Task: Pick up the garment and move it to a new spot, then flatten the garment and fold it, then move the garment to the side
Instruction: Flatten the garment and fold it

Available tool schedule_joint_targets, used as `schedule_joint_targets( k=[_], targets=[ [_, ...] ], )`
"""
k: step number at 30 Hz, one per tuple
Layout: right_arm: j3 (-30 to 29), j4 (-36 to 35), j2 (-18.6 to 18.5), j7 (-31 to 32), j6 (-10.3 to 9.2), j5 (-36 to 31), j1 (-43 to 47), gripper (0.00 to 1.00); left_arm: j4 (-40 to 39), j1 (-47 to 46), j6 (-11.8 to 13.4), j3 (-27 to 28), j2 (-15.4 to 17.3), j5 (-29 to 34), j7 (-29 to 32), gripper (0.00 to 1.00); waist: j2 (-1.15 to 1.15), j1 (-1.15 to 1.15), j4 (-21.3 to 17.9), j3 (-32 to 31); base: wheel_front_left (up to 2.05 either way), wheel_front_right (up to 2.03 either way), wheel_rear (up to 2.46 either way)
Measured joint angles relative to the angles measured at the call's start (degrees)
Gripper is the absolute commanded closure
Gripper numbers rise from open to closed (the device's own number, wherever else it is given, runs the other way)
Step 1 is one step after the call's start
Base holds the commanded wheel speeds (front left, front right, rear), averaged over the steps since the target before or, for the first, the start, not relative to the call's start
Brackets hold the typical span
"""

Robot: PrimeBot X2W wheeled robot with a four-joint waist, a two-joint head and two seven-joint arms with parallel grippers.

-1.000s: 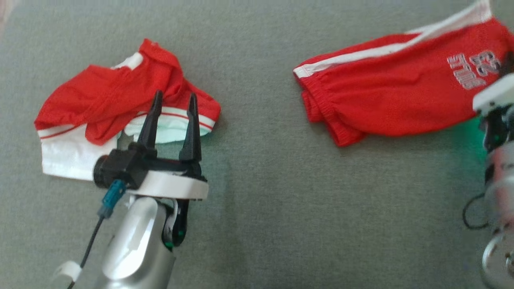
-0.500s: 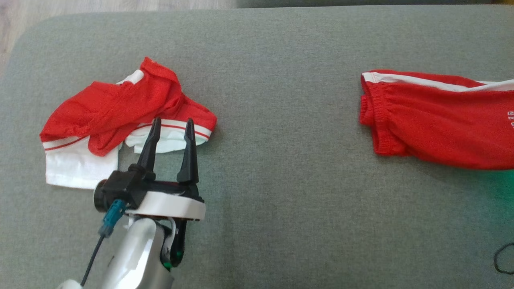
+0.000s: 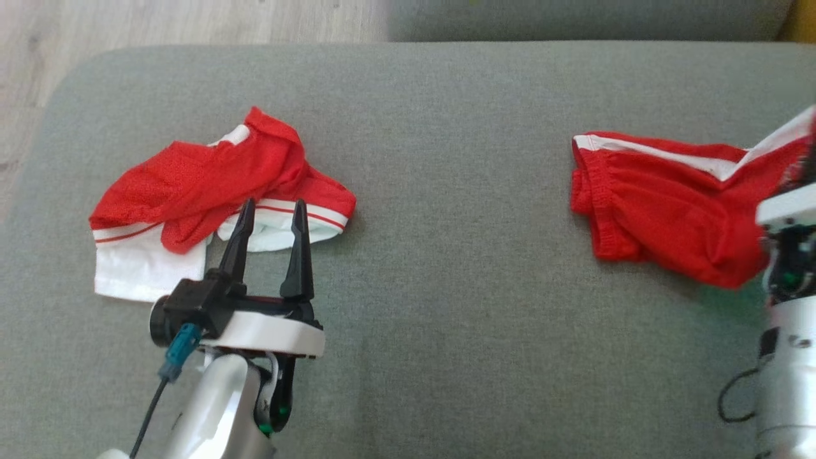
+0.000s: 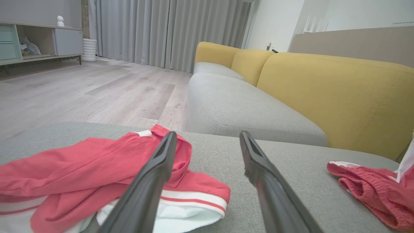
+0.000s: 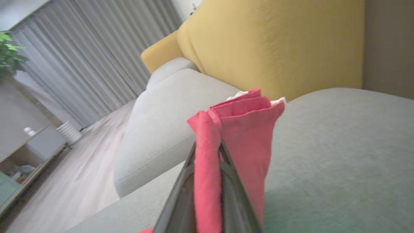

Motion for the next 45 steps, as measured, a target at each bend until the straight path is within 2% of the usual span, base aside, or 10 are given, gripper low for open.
schedule_joint_targets(
  k=[7, 15, 23, 24, 25, 30, 35, 38, 42, 45],
  targets=[
    [11.9, -3.2, 1.5, 1.2, 0.0, 5.8, 3.0, 1.0, 0.3, 1.2, 0.0, 0.0, 0.0, 0.5, 0.0, 0.0, 0.0, 0.0, 1.0, -1.5, 0.0, 0.0, 0.0],
    [25.7, -1.7, 1.6, 1.5, 0.0, 8.8, 4.8, 1.0, 0.6, 1.2, -0.1, -0.1, 0.0, 0.5, 0.0, 0.0, 0.0, 0.0, 3.2, -1.9, 0.0, 0.0, 0.0],
    [38.1, 2.7, -2.4, 2.8, 0.0, 9.5, 8.5, 1.0, 1.1, 1.6, -0.1, 0.4, 0.0, 1.0, 0.0, 0.0, 0.0, 0.0, 3.9, -2.1, 0.0, 0.0, 0.0],
    [39.3, 3.4, -3.0, 2.7, 0.0, 9.2, 8.6, 0.53, 1.1, 1.7, -0.1, 0.5, 0.0, 1.0, 0.0, 0.0, 0.0, 0.0, 3.7, -2.2, 0.0, 0.0, 0.0],
    [40.9, 3.7, -3.6, 2.5, 0.0, 8.9, 8.6, 0.0, 1.2, 1.8, -0.1, 0.6, 0.0, 1.2, 0.0, 0.0, 0.0, 0.0, 3.5, -2.2, 0.0, 0.0, 0.0],
    [44.9, 4.2, -3.8, -0.6, 0.0, 9.8, 8.5, 0.0, 1.2, 2.0, -0.5, 0.8, 0.0, 1.5, 0.0, 0.0, 0.0, 0.0, 1.8, -2.6, 0.0, 0.0, 0.0],
    [42.2, 4.5, -4.5, -7.0, 0.0, 8.4, 8.3, 0.0, 0.6, 2.0, -0.5, 0.9, 0.0, 1.5, 0.0, 0.0, 0.0, 0.01, 0.0, -3.1, 0.0, 0.0, 0.0],
    [37.1, 3.3, -4.2, -10.1, 0.0, 6.4, 8.3, 0.0, -0.6, 2.0, -0.5, 1.3, 0.0, 1.5, 0.0, 0.0, 0.0, 0.01, -1.6, -3.7, 0.0, 0.0, 0.0],
    [29.2, -0.7, -3.2, -11.5, 0.0, -1.2, 8.7, 0.0, -1.9, 2.0, -0.5, 1.7, 0.0, 1.4, 0.0, 0.0, 0.0, 0.01, -4.0, -4.5, 0.0, 0.0, 0.0],
    [23.0, -5.8, -0.9, -11.5, 0.0, -6.6, 11.5, 0.0, -2.8, 2.0, -0.5, 1.7, 0.0, 1.4, 0.0, 0.0, 0.0, 0.0, -5.8, -5.0, 0.0, 0.0, 0.0]
  ],
)
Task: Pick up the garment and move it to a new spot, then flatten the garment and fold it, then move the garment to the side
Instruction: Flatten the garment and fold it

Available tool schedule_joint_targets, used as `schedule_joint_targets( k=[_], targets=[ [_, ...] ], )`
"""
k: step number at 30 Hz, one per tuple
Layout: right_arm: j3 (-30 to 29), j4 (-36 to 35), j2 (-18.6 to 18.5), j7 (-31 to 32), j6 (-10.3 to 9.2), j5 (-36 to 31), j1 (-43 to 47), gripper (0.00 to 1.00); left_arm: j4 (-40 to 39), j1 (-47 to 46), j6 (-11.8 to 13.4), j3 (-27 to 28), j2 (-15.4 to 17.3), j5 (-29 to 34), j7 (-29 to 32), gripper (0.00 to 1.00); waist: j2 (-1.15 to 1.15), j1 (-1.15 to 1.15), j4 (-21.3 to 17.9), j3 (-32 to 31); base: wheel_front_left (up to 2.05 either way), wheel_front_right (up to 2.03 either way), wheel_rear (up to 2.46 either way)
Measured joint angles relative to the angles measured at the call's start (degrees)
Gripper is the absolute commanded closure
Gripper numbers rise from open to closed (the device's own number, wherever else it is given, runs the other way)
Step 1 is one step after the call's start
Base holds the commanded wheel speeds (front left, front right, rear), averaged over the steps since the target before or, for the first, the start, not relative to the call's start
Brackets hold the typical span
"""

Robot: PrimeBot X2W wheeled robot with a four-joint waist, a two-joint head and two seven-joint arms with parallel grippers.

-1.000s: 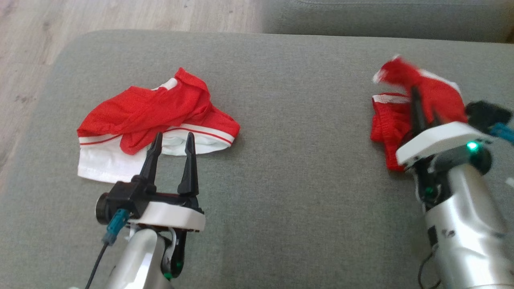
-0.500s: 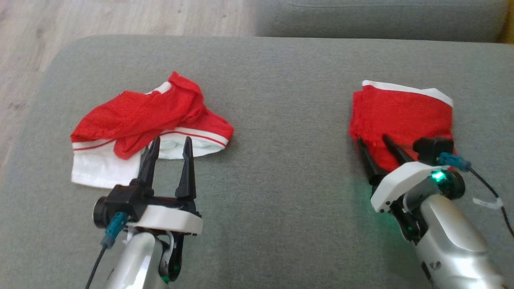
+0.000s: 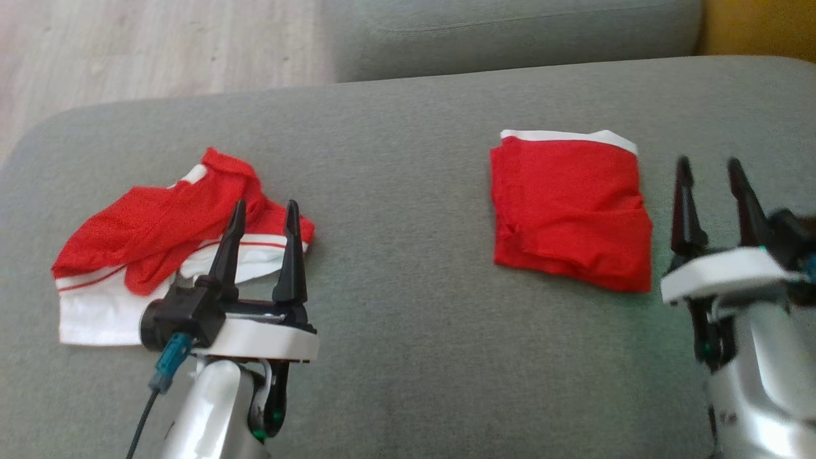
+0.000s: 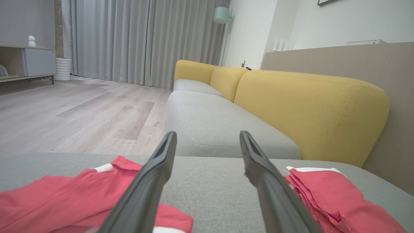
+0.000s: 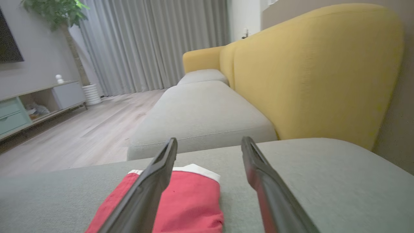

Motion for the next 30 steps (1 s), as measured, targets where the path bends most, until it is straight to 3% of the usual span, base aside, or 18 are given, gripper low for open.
schedule_joint_targets(
  k=[6, 15, 16, 17, 18, 22, 30],
  targets=[
    [-6.1, -9.3, 3.6, -0.2, 0.0, -5.6, 9.4, 0.0, -1.9, 0.3, 0.6, 0.0, 0.0, -0.3, 0.0, 0.0, 0.0, 0.0, -2.4, -0.3, 0.0, 0.0, 0.0],
    [-6.2, -13.0, 4.4, -0.2, 0.0, -4.5, 11.9, 0.0, -2.2, 1.9, 1.0, -0.1, 0.0, -0.3, 0.0, 0.0, 0.0, 0.0, -2.6, 2.6, 0.0, 0.0, 0.0],
    [-6.2, -13.1, 4.4, -0.2, 0.0, -4.5, 11.8, 0.08, -2.3, 1.8, 1.0, -0.1, 0.0, -0.3, 0.0, 0.0, 0.0, 0.0, -2.4, 3.0, 0.0, 0.0, 0.0],
    [-6.1, -13.1, 4.4, -0.2, 0.0, -4.5, 11.5, 0.77, -2.3, 1.7, 1.0, -0.2, 0.0, -0.3, 0.0, 0.0, 0.0, 0.0, -2.2, 3.6, 0.0, 0.0, 0.0],
    [-6.1, -13.0, 4.4, -0.2, 0.0, -4.5, 10.9, 1.0, -2.2, 1.5, 0.9, -0.3, 0.0, -0.2, 0.0, 0.0, 0.0, 0.0, -2.0, 4.1, 0.0, 0.0, 0.0],
    [-6.6, -10.6, 4.4, 0.5, 0.0, -2.9, 5.3, 1.0, -2.4, -0.4, 0.5, -1.2, 0.0, -0.2, 0.0, 0.0, 0.0, 0.01, -0.8, 6.9, 0.0, 0.0, 0.0],
    [-9.7, 0.2, 3.8, 5.2, 0.0, -9.4, -7.4, 1.0, -3.1, -3.9, 0.5, -2.5, 0.0, 0.0, 0.0, 0.0, 0.0, 0.02, 3.5, 12.7, 0.0, 0.0, 0.0]
  ],
)
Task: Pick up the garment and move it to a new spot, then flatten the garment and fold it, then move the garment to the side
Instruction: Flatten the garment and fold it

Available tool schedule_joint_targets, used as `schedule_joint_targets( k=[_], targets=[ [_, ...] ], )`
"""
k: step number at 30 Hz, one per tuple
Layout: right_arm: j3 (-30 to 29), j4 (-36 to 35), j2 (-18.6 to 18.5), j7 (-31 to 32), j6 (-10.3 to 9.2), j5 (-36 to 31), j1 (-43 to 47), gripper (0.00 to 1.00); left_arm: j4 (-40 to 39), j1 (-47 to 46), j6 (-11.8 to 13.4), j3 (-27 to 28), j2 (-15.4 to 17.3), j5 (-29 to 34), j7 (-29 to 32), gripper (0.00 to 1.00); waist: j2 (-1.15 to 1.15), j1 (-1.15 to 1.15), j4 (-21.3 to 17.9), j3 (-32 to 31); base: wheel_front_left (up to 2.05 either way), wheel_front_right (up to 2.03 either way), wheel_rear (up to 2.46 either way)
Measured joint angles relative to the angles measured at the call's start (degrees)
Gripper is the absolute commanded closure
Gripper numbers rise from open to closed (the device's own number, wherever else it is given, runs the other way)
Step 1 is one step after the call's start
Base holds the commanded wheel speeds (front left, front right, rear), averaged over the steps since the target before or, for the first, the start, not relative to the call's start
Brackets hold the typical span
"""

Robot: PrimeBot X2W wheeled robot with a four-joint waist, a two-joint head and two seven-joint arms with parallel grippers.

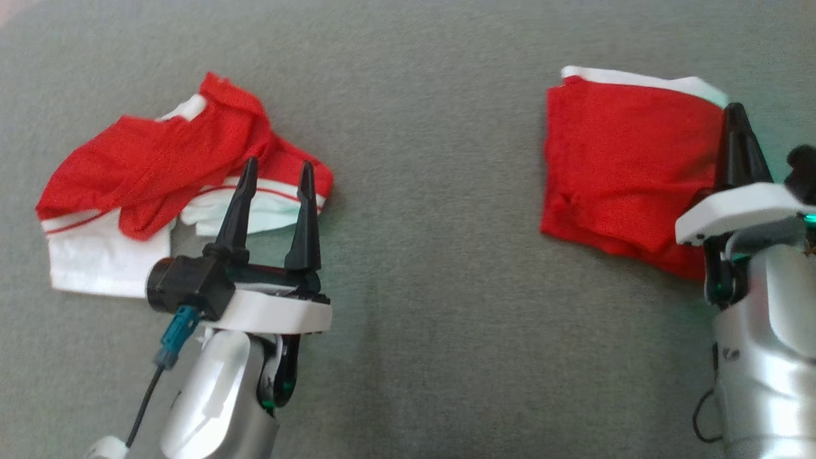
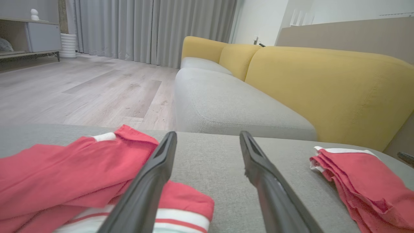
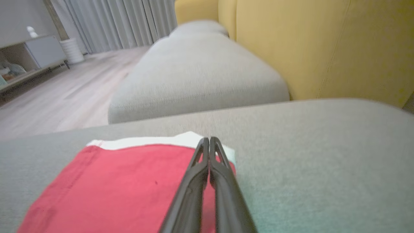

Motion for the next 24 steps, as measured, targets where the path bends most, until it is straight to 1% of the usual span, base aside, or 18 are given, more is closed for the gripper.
schedule_joint_targets(
  k=[2, 5, 9, 11, 12, 16, 18, 21, 24],
  targets=[
    [-1.6, 4.5, -0.2, 1.4, 0.0, -0.2, -2.6, 1.0, 0.0, -0.5, 0.0, -0.2, 0.0, 0.0, 0.0, 0.0, 0.0, 0.0, 1.2, 1.1, 0.0, 0.0, 0.0],
    [-2.5, 11.0, -1.0, 1.7, 0.0, -2.6, -5.2, 1.0, 0.0, -0.9, 0.0, -0.5, 0.0, -0.6, 0.0, 0.0, 0.0, 0.0, 2.8, 2.3, 0.0, 0.0, 0.0],
    [-2.5, 15.8, -1.3, -1.7, 0.0, -4.5, -7.5, 1.0, 0.2, -0.9, 0.0, -0.6, 0.0, -0.6, 0.0, 0.0, 0.0, -0.01, 4.0, 2.6, 0.0, 0.0, 0.0],
    [-0.8, 16.8, -1.3, -3.5, 0.0, -5.4, -8.6, 1.0, 0.5, -0.9, 0.1, -0.6, 0.0, -0.6, 0.0, 0.0, 0.0, -0.01, 4.0, 2.2, 0.0, 0.0, 0.0],
    [1.3, 17.7, -1.0, -4.3, 0.0, -5.1, -9.8, 1.0, 0.6, -0.9, 0.1, -0.6, 0.0, -0.6, 0.0, 0.0, 0.0, -0.02, 3.9, 1.8, 0.0, 0.0, 0.0],
    [5.4, 19.9, -0.8, -5.0, 0.0, -4.1, -11.4, 1.0, 0.6, -0.9, 0.1, -0.9, 0.0, -0.6, 0.0, 0.0, 0.0, -0.02, 4.0, 1.3, 0.0, 0.0, 0.0],
    [6.3, 20.6, -0.8, -5.2, 0.0, -4.0, -11.6, 1.0, 0.6, -0.9, 0.1, -1.1, 0.0, -0.6, 0.0, 0.0, 0.0, -0.02, 4.1, 1.3, 0.0, 0.0, 0.0],
    [9.2, 24.6, -0.8, -5.1, 0.0, -2.9, -12.4, 1.0, 0.6, -0.9, 0.1, -1.5, 0.0, -0.6, 0.0, 0.0, 0.0, -0.02, 4.5, 1.6, 0.0, 0.0, 0.0],
    [10.2, 28.7, -1.1, -3.8, 0.0, -2.8, -14.3, 1.0, 0.6, -0.9, 0.4, -1.7, 0.0, -1.1, 0.0, 0.0, 0.0, -0.02, 4.8, 1.7, 0.0, 0.0, 0.0]
  ],
)
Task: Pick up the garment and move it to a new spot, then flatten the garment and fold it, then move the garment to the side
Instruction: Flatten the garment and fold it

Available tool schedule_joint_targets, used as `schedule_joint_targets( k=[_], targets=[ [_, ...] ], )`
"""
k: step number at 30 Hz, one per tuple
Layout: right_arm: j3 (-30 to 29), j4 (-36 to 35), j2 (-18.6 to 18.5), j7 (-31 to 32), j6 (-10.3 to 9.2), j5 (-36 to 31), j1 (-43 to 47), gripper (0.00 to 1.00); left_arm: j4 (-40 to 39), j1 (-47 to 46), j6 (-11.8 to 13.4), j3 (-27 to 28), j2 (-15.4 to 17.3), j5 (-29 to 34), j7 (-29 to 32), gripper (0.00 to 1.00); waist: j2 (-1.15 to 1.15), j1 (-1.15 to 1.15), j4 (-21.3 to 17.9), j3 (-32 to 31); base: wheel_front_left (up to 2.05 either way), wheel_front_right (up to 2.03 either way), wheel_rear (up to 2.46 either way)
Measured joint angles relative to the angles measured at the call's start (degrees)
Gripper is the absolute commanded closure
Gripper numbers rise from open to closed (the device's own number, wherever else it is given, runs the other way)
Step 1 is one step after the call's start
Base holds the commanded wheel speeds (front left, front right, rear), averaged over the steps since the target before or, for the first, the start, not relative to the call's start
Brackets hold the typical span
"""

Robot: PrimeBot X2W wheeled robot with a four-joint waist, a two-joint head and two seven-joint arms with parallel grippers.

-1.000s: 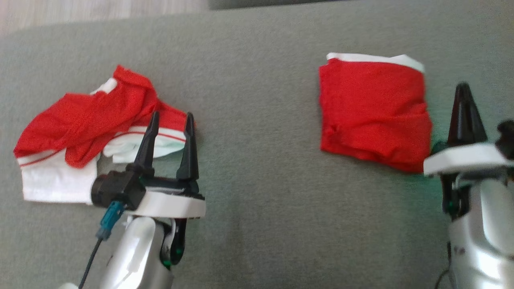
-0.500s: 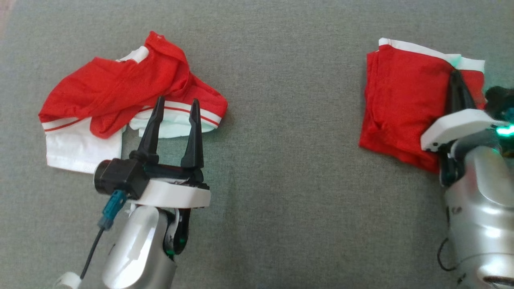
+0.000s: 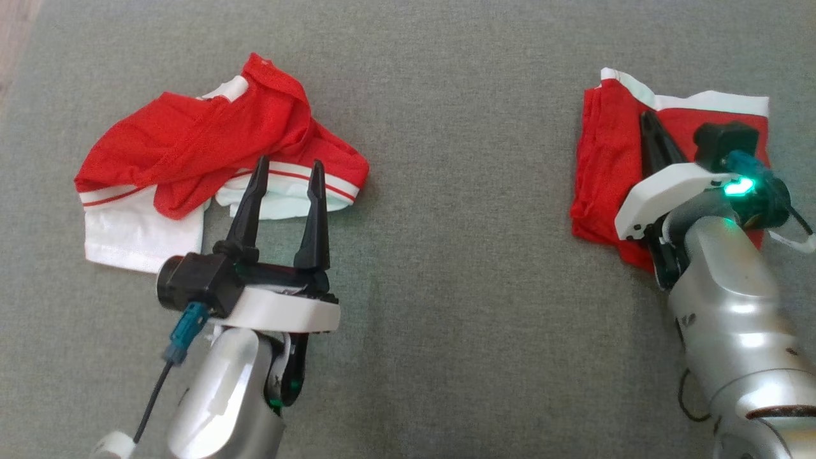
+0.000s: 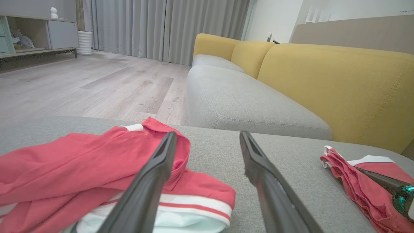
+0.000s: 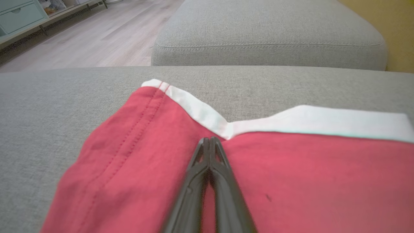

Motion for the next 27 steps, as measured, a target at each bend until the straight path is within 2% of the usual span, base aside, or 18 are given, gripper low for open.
schedule_joint_targets(
  k=[7, 15, 21, 22, 23, 27],
  targets=[
    [2.1, 1.5, 0.1, -1.4, -0.01, 3.8, -0.1, 1.0, 0.5, 0.1, 0.1, 0.7, 0.0, -0.1, 0.0, 0.0, 0.0, 0.01, -0.7, -1.9, 0.0, 0.0, 0.0],
    [-1.8, -21.2, 0.7, -1.5, -0.01, 7.0, 12.3, 1.0, 0.6, 2.3, 0.1, 1.8, 0.0, -0.1, 0.0, 0.0, 0.0, 0.0, -4.6, -6.6, 0.0, 0.0, 0.0],
    [-2.0, -29.2, 1.1, -1.5, 0.0, 8.8, 23.7, 1.0, 1.0, 4.2, 0.2, 2.0, 0.0, -0.1, 0.0, 0.0, 0.0, 0.0, -7.3, -10.1, 0.0, 0.0, 0.0],
    [-2.0, -30.4, 1.2, -1.5, 0.0, 8.8, 25.1, 0.59, 1.2, 4.6, 0.3, 2.2, 0.0, -0.1, 0.0, 0.0, 0.0, 0.0, -7.7, -10.6, 0.0, 0.0, 0.0],
    [-1.9, -31.7, 1.3, -1.5, 0.0, 8.8, 26.4, 0.0, 1.4, 5.1, 0.7, 2.4, 0.0, 0.0, 0.0, 0.0, 0.0, -0.01, -8.2, -11.1, 0.0, 0.0, 0.0],
    [-1.3, -35.3, 1.4, -1.5, 0.0, 8.6, 31.8, 0.0, 2.3, 7.8, 0.7, 2.5, 0.0, 0.1, 0.0, 0.0, 0.0, -0.01, -10.1, -13.1, 0.0, 0.0, 0.0]
  ],
)
